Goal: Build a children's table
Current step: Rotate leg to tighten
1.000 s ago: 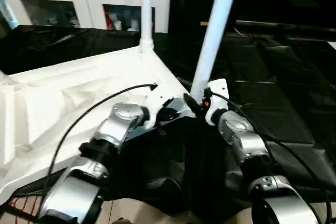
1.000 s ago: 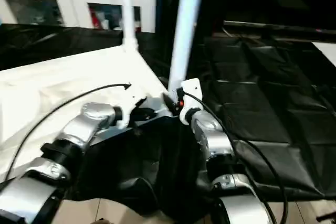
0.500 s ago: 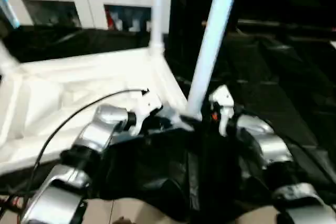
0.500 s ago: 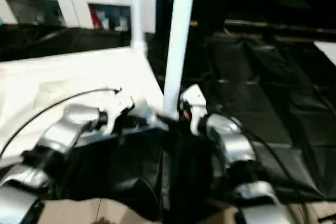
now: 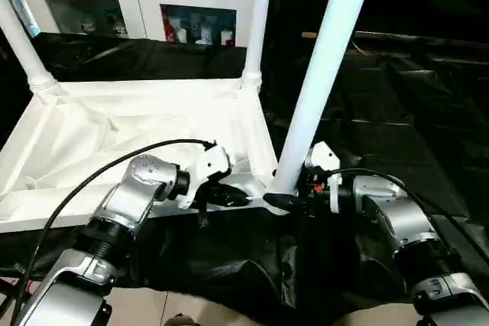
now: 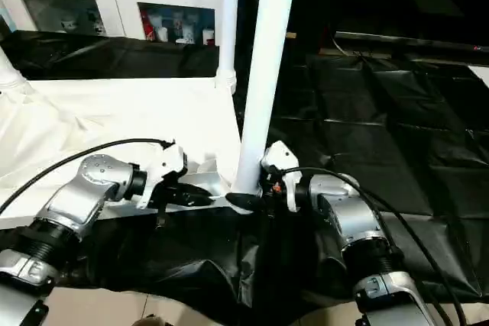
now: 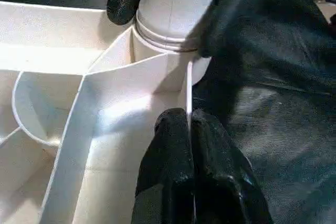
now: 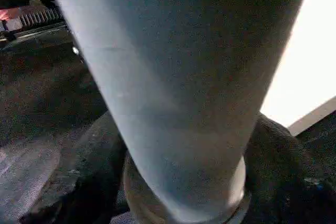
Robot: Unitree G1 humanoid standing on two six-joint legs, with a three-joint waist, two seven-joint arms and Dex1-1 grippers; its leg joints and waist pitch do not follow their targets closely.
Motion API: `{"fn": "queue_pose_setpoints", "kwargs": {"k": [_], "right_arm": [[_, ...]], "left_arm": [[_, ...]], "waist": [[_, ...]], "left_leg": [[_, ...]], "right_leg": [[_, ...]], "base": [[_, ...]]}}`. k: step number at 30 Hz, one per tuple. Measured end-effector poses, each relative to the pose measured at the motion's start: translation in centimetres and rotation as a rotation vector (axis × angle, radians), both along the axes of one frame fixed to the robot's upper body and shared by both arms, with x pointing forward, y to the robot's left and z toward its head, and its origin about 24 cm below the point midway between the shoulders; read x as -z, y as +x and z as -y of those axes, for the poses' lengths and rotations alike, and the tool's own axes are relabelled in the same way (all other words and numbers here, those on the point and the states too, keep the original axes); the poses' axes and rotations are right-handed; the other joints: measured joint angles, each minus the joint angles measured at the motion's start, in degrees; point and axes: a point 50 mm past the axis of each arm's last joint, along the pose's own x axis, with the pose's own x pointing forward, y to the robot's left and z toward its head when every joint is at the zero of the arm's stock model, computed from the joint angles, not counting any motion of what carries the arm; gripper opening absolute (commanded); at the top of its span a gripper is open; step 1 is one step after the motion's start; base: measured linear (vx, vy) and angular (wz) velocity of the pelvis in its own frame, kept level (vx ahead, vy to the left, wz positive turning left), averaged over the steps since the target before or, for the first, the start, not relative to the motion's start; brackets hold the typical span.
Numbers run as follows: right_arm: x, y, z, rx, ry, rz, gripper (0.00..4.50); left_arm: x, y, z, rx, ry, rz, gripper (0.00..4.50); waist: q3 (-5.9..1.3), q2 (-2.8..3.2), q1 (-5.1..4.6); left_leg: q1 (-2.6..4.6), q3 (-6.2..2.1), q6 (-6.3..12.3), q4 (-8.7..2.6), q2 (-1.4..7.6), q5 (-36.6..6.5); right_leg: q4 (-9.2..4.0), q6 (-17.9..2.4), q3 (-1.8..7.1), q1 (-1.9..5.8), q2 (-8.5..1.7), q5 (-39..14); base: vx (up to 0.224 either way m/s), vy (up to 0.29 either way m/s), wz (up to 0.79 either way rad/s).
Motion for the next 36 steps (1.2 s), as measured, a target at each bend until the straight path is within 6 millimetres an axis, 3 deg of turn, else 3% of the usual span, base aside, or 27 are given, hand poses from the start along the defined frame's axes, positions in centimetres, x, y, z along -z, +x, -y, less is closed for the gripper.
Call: {"fn": "queue_pose_setpoints", "kwargs": {"k": [5, 13, 21, 29, 30, 36], "right_arm": [[0.2, -0.3, 0.1, 0.003, 0.024, -0.021, 2.63], [0.5, -0.5, -0.1, 0.048, 0.057, -0.035, 2.54], [1.2, 2.5, -2.1, 0.511, 0.08, -0.011, 2.52], [0.9, 4.2, -3.4, 0.734, 0.071, 0.008, 2.52], [0.9, 4.2, -3.4, 0.734, 0.075, 0.013, 3.08], [0.9, 4.1, -3.4, 0.693, 0.077, 0.025, 3.57]], "left_arm": [[0.1, -0.2, 0.0, 0.008, 0.0, -0.005, 0.0], [0.1, -0.1, 0.2, -0.008, -0.002, -0.011, 0.0], [0.5, 2.2, 2.1, -0.261, 0.004, 0.05, 0.0], [0.4, 3.4, 3.7, -0.386, 0.0, 0.074, 0.0], [0.4, 3.4, 3.7, -0.386, -0.001, 0.075, 0.0], [0.3, 3.4, 3.6, -0.368, 0.004, 0.091, 0.0]], "waist": [[0.0, 0.0, 0.07], [0.0, 0.03, 0.16], [-0.08, 0.15, -1.31], [-0.11, 0.18, -1.3], [-0.11, 0.19, -1.28], [-0.1, 0.18, -1.28]], "left_leg": [[-0.01, 0.0, 0.0, 0.0, 0.0, 0.0], [0.02, 0.0, 0.0, 0.02, 0.0, 0.0], [0.13, -0.04, -0.03, 0.17, -0.01, 0.0], [0.04, -0.04, -0.02, 0.09, -0.04, 0.0], [0.02, -0.03, -0.02, 0.01, -0.04, 0.0], [0.02, -0.02, -0.02, 0.0, -0.03, 0.0]], "right_leg": [[0.0, 0.0, 0.0, 0.0, 0.0, 0.0], [0.01, 0.0, 0.01, 0.03, 0.0, 0.0], [0.04, 0.0, -0.02, 0.21, 0.0, 0.0], [0.0, 0.0, 0.02, 0.11, -0.03, 0.0], [0.0, 0.0, 0.01, 0.09, -0.02, 0.0], [0.01, 0.0, 0.02, 0.05, -0.01, 0.0]], "base": [[0.0, 0.0, 0.0], [0.0, 0.0, 0.0], [0.0, 0.0, 0.0], [0.0, 0.0, 0.0], [0.0, 0.0, 0.0], [0.0, 0.0, 0.0]]}}
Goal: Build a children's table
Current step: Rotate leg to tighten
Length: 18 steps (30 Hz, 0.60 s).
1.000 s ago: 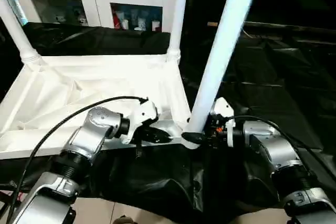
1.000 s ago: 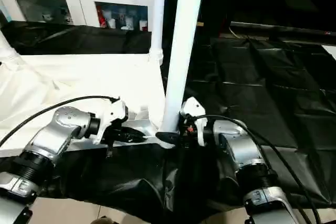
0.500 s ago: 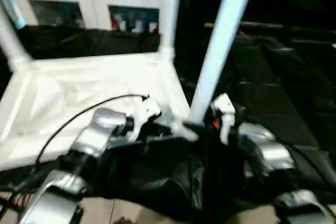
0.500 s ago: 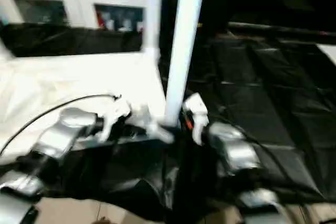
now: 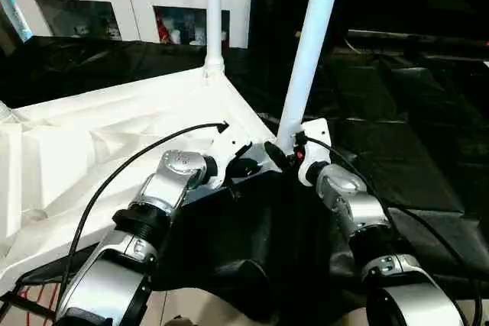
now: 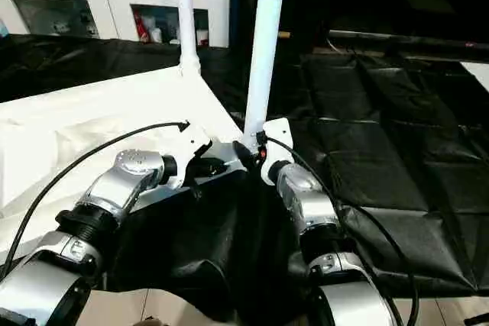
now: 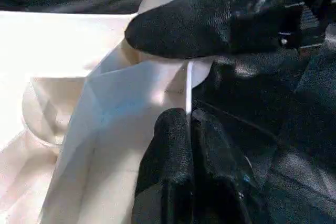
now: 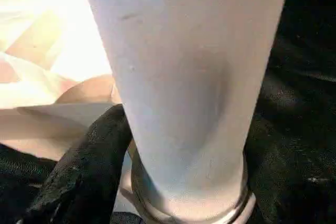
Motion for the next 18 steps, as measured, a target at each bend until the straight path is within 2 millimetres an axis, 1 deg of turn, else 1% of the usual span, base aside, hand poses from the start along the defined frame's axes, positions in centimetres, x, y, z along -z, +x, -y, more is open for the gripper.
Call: {"fn": "queue_pose_setpoints", "kwargs": {"k": [1, 2, 3, 7, 11, 12, 18], "right_arm": [[0.0, -0.1, 0.1, -0.02, 0.001, 0.002, 3.69], [0.0, -0.2, 0.2, -0.046, 0.001, 0.003, 3.69], [0.0, -0.2, 0.4, -0.064, 0.001, 0.004, 3.89], [-0.1, -0.6, 1.1, -0.172, -0.019, 0.013, 3.89], [-0.4, -1.8, 2.9, -0.359, -0.05, 0.013, 3.89], [-0.4, -1.9, 3.1, -0.388, -0.048, 0.007, 3.89], [-0.8, -3.0, 4.2, -0.565, -0.067, -0.019, 3.89]], "left_arm": [[0.0, 0.0, -0.1, 0.009, 0.001, 0.002, 0.0], [0.0, -0.1, -0.2, 0.02, 0.002, 0.002, 0.0], [0.0, -0.1, -0.3, 0.026, 0.002, 0.001, 0.0], [0.0, -0.4, -0.8, 0.066, 0.005, 0.0, 0.0], [-0.2, -1.1, -1.5, 0.154, 0.0, -0.015, 0.0], [-0.2, -1.3, -1.7, 0.17, -0.001, -0.021, 0.0], [-0.2, -2.2, -2.1, 0.285, -0.008, -0.052, 0.0]], "waist": [[0.0, 0.0, 0.0], [0.0, 0.0, 0.0], [0.0, 0.0, 0.0], [0.01, 0.02, 0.01], [0.03, 0.04, 0.19], [0.03, 0.05, 0.25], [0.06, 0.1, 1.11]], "left_leg": [[0.0, 0.0, 0.0, 0.0, 0.0, 0.0], [0.0, 0.0, 0.0, 0.0, 0.0, 0.0], [0.0, 0.0, 0.0, -0.01, 0.0, 0.0], [-0.01, 0.01, 0.0, -0.05, 0.01, 0.0], [-0.04, 0.02, 0.02, -0.05, 0.01, 0.0], [-0.03, 0.02, 0.02, -0.05, 0.01, 0.0], [-0.03, 0.05, 0.03, 0.04, 0.02, 0.0]], "right_leg": [[0.0, 0.0, 0.0, 0.0, 0.0, 0.0], [0.0, 0.0, 0.0, 0.0, 0.0, 0.0], [0.0, 0.0, 0.0, 0.0, 0.0, 0.0], [0.0, 0.0, 0.0, -0.02, 0.0, 0.0], [0.0, 0.0, 0.0, -0.05, 0.0, 0.0], [0.01, 0.0, 0.0, -0.05, 0.0, 0.0], [0.01, 0.0, 0.01, -0.03, -0.01, 0.0]], "base": [[0.0, 0.0, 0.0], [0.0, 0.0, 0.0], [0.0, 0.0, 0.0], [0.0, 0.0, 0.0], [0.0, 0.0, 0.0], [0.0, 0.0, 0.0], [0.0, 0.0, 0.0]]}}
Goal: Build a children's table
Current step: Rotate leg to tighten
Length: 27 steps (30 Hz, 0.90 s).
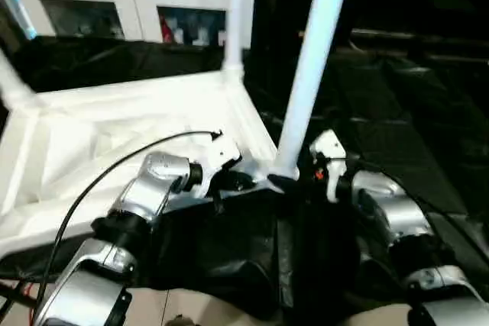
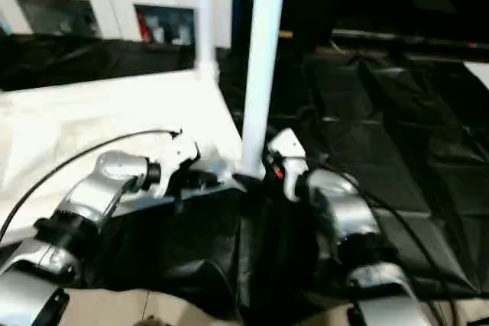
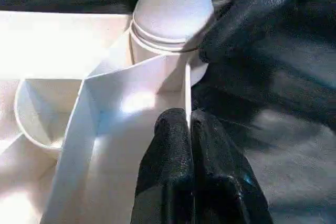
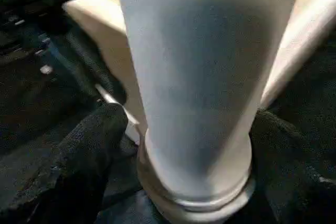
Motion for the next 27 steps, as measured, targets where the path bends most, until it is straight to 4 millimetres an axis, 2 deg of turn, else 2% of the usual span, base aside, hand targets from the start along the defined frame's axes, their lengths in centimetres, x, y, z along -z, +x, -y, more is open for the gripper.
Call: {"fn": "queue_pose_setpoints", "kwargs": {"k": [3, 4, 6, 8, 12, 17, 20, 23, 27], "right_arm": [[-0.1, -0.6, 0.2, -0.071, 0.008, -0.019, 3.89], [-0.2, -0.7, 0.3, -0.088, 0.011, -0.021, 3.66], [-0.2, -0.9, 0.1, -0.125, 0.015, -0.032, 3.66], [-0.1, -1.1, 0.0, -0.149, 0.019, -0.042, 3.3], [-0.1, -1.2, 0.1, -0.154, 0.017, -0.049, 3.11], [-0.2, -1.3, 0.0, -0.163, 0.012, -0.056, 2.62], [-0.1, -1.4, -0.2, -0.155, 0.017, -0.061, 2.54], [0.1, -1.3, -0.1, -0.104, 0.018, -0.057, 2.52], [0.7, -0.3, -0.6, 0.123, 0.03, -0.03, 2.51]], "left_arm": [[0.0, -0.6, -0.4, 0.051, 0.001, -0.016, 0.0], [0.0, -0.7, -0.5, 0.064, 0.0, -0.02, 0.0], [-0.1, -1.1, -0.8, 0.093, -0.001, -0.031, 0.0], [0.0, -1.3, -0.9, 0.111, 0.001, -0.04, 0.0], [0.0, -1.4, -0.9, 0.126, 0.002, -0.047, 0.0], [-0.1, -1.6, -0.9, 0.134, 0.0, -0.05, 0.0], [0.0, -1.5, -0.8, 0.122, 0.001, -0.048, 0.0], [0.2, -1.3, -0.4, 0.094, 0.002, -0.038, 0.0], [0.4, -0.1, 0.4, -0.025, 0.004, -0.018, 0.0]], "waist": [[0.01, 0.01, 0.33], [0.01, 0.01, 0.35], [0.01, 0.0, 0.35], [0.01, 0.0, 0.44], [0.01, -0.01, 0.47], [0.02, -0.03, 0.53], [0.02, -0.03, 0.56], [0.01, -0.03, 0.46], [-0.05, -0.09, 0.03]], "left_leg": [[-0.01, 0.0, 0.0, -0.03, 0.02, 0.0], [-0.02, 0.0, 0.0, -0.03, 0.02, 0.0], [-0.02, 0.01, 0.0, -0.02, 0.02, 0.0], [-0.02, 0.01, 0.0, 0.01, 0.02, 0.0], [-0.03, 0.01, 0.0, 0.05, 0.02, 0.0], [-0.04, 0.0, 0.0, 0.03, 0.02, 0.0], [-0.04, 0.0, 0.0, 0.05, 0.02, 0.0], [0.01, 0.0, 0.0, 0.1, 0.01, 0.0], [0.08, -0.01, -0.01, 0.15, 0.01, 0.0]], "right_leg": [[0.01, 0.0, -0.02, -0.02, 0.0, 0.0], [0.01, 0.0, -0.02, -0.02, 0.0, 0.0], [0.01, 0.0, -0.01, -0.02, 0.0, 0.0], [0.01, 0.0, -0.02, -0.01, 0.0, 0.0], [0.01, 0.0, -0.01, 0.0, 0.0, 0.0], [0.0, 0.0, -0.02, 0.0, 0.0, 0.0], [0.0, 0.0, -0.01, 0.01, 0.0, 0.0], [0.01, 0.0, 0.0, 0.09, 0.0, 0.0], [0.03, 0.0, 0.0, 0.25, 0.0, 0.0]], "base": [[0.0, 0.0, 0.0], [0.0, 0.0, 0.0], [0.0, 0.0, 0.0], [0.0, 0.0, 0.0], [0.0, 0.0, 0.0], [0.0, 0.0, 0.0], [0.0, 0.0, 0.0], [0.0, 0.0, 0.0], [0.0, 0.0, 0.0]]}}
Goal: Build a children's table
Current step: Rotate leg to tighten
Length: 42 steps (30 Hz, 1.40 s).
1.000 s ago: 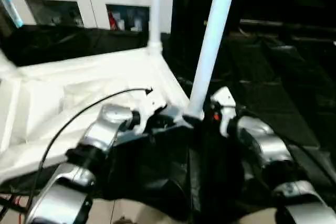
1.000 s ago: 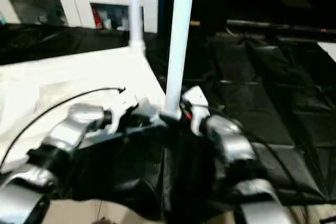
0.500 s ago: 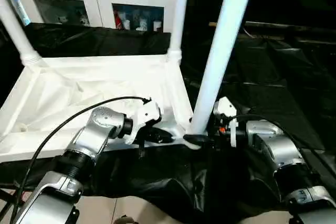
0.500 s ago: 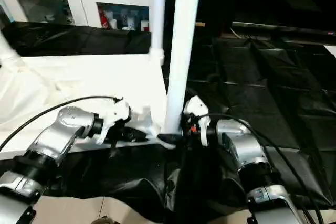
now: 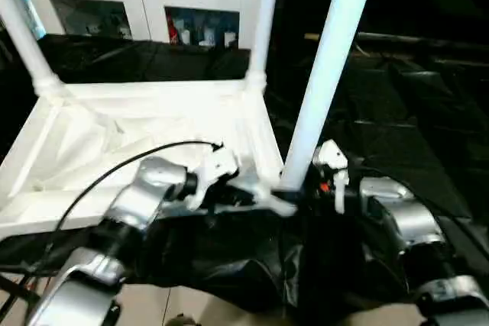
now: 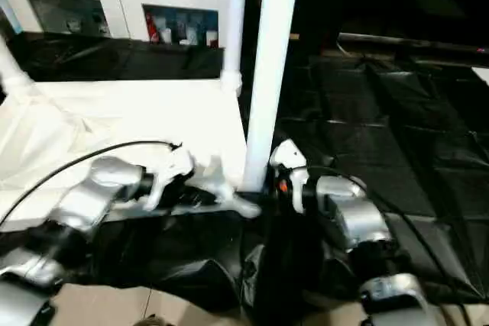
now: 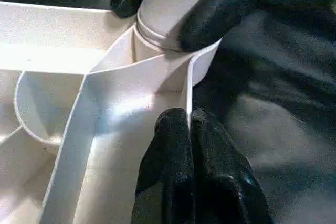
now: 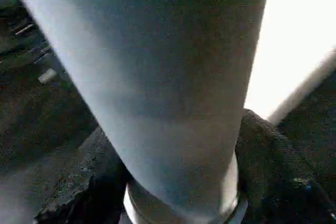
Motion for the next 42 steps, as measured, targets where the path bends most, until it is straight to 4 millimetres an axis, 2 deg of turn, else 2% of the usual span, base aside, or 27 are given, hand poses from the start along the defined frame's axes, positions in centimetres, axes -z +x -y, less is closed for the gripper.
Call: {"fn": "queue_pose_setpoints", "kwargs": {"k": [2, 6, 11, 13, 19, 20, 22, 25, 29, 35, 38, 39, 40, 41, 42], "right_arm": [[0.2, 1.1, -0.9, 0.175, 0.007, 0.014, 2.5], [0.3, 2.6, -1.9, 0.407, 0.007, 0.012, 2.49], [0.1, 3.4, -2.7, 0.533, 0.012, 0.023, 2.49], [0.1, 3.5, -2.8, 0.535, 0.016, 0.035, 3.05], [0.2, 3.1, -2.7, 0.504, 0.033, 0.054, 3.46], [0.3, 2.8, -2.3, 0.483, 0.032, 0.064, 3.65], [0.3, 2.3, -1.6, 0.439, 0.025, 0.085, 3.65], [0.1, 1.3, 0.6, 0.338, 0.009, 0.119, 3.65], [0.3, -0.8, 3.4, 0.2, 0.073, 0.008, 3.65], [-0.8, -2.5, 5.7, 0.075, 0.07, -0.016, 3.65], [-0.9, -2.6, 5.3, 0.059, 0.083, -0.008, 3.65], [-0.8, -2.6, 4.8, 0.062, 0.093, -0.009, 3.69], [-0.7, -2.6, 4.3, 0.063, 0.105, -0.011, 3.69], [-0.6, -2.4, 3.5, 0.069, 0.125, -0.008, 3.71], [-0.7, -2.2, 3.0, 0.07, 0.133, -0.005, 3.71]], "left_arm": [[0.1, 0.9, 0.7, -0.099, 0.0, 0.019, 0.0], [0.2, 2.0, 2.2, -0.22, -0.003, 0.03, 0.0], [0.0, 2.5, 3.0, -0.278, -0.005, 0.046, 0.0], [0.0, 2.5, 3.0, -0.282, -0.009, 0.047, 0.0], [-0.1, 2.6, 2.9, -0.271, -0.001, 0.075, 0.0], [-0.1, 2.6, 2.9, -0.265, 0.002, 0.081, 0.0], [-0.1, 2.6, 3.0, -0.261, 0.004, 0.086, 0.0], [-0.2, 2.5, 3.2, -0.254, 0.002, 0.091, 0.0], [-0.3, 2.6, 3.2, -0.251, 0.002, 0.108, 0.0], [-0.3, 2.5, 3.2, -0.226, 0.004, 0.133, 0.0], [-0.2, 2.0, 3.0, -0.216, -0.002, 0.145, 0.0], [-0.3, 1.9, 3.0, -0.212, -0.007, 0.147, 0.27], [-0.3, 1.8, 3.1, -0.207, -0.013, 0.149, 0.27], [-0.6, 1.6, 3.0, -0.214, -0.053, 0.143, 0.55], [-0.9, 1.6, 3.1, -0.213, -0.082, 0.147, 0.58]], "waist": [[-0.01, 0.01, -0.54], [-0.01, 0.04, -1.28], [-0.01, 0.04, -1.25], [-0.02, 0.07, -1.19], [-0.01, 0.03, -1.1], [0.01, -0.01, -1.08], [0.02, -0.03, -1.04], [0.03, -0.03, -0.73], [0.05, 0.0, -0.38], [0.07, 0.04, -0.15], [0.07, 0.05, -0.16], [0.06, 0.06, -0.11], [0.06, 0.06, -0.02], [0.09, 0.01, -0.04], [0.13, -0.06, -0.02]], "left_leg": [[0.1, -0.05, 0.0, 0.09, 0.0, 0.0], [-0.01, -0.07, 0.01, 0.3, -0.01, 0.0], [-0.11, -0.06, 0.03, 0.14, -0.06, 0.0], [-0.08, -0.05, 0.02, -0.08, -0.06, 0.0], [-0.11, -0.01, 0.01, -0.28, -0.03, 0.0], [-0.11, -0.01, 0.01, -0.27, -0.04, 0.0], [-0.1, 0.0, 0.01, -0.23, -0.04, 0.0], [-0.11, 0.0, 0.02, -0.22, -0.04, 0.0], [-0.15, 0.01, 0.05, -0.23, -0.03, 0.0], [-0.25, 0.01, 0.05, -0.21, -0.03, 0.0], [-0.34, 0.01, 0.05, -0.29, -0.01, 0.0], [-0.34, 0.01, 0.04, -0.29, 0.0, 0.0], [-0.34, 0.01, 0.04, -0.29, 0.0, 0.0], [-0.33, 0.0, 0.04, -0.26, 0.01, 0.0], [-0.37, -0.01, 0.04, -0.22, 0.03, 0.0]], "right_leg": [[-0.02, 0.0, -0.06, 0.04, 0.0, 0.0], [-0.1, 0.0, -0.04, 0.01, -0.02, 0.0], [-0.1, 0.0, -0.01, -0.07, -0.04, 0.0], [-0.08, 0.0, -0.02, -0.12, -0.04, 0.0], [-0.07, 0.1, 0.0, -0.21, 0.02, -0.1], [-0.07, 0.1, 0.0, -0.21, 0.01, -0.1], [-0.07, 0.1, 0.0, -0.21, 0.01, -0.1], [-0.07, 0.1, -0.01, -0.21, 0.0, -0.1], [-0.09, 0.1, -0.01, -0.22, 0.01, -0.1], [-0.09, 0.1, -0.03, -0.28, 0.01, -0.1], [-0.08, 0.1, -0.07, -0.29, 0.03, -0.1], [-0.08, 0.1, -0.08, -0.31, 0.03, -0.1], [-0.08, 0.1, -0.09, -0.34, 0.03, -0.1], [-0.07, 0.1, -0.08, -0.41, 0.02, -0.1], [-0.06, 0.1, -0.08, -0.44, 0.02, -0.1]], "base": [[0.0, 0.0, 0.0], [0.0, 0.0, 0.0], [0.0, 0.0, 0.0], [0.0, 0.0, 0.0], [0.0, 0.0, 0.0], [0.0, 0.0, 0.0], [0.0, 0.0, 0.0], [0.0, 0.0, 0.0], [0.0, 0.0, 0.0], [0.0, 0.0, 0.0], [0.0, 0.0, 0.0], [0.0, 0.0, 0.0], [0.0, 0.0, 0.0], [0.0, 0.0, 0.0], [0.0, 0.0, 0.0]]}}
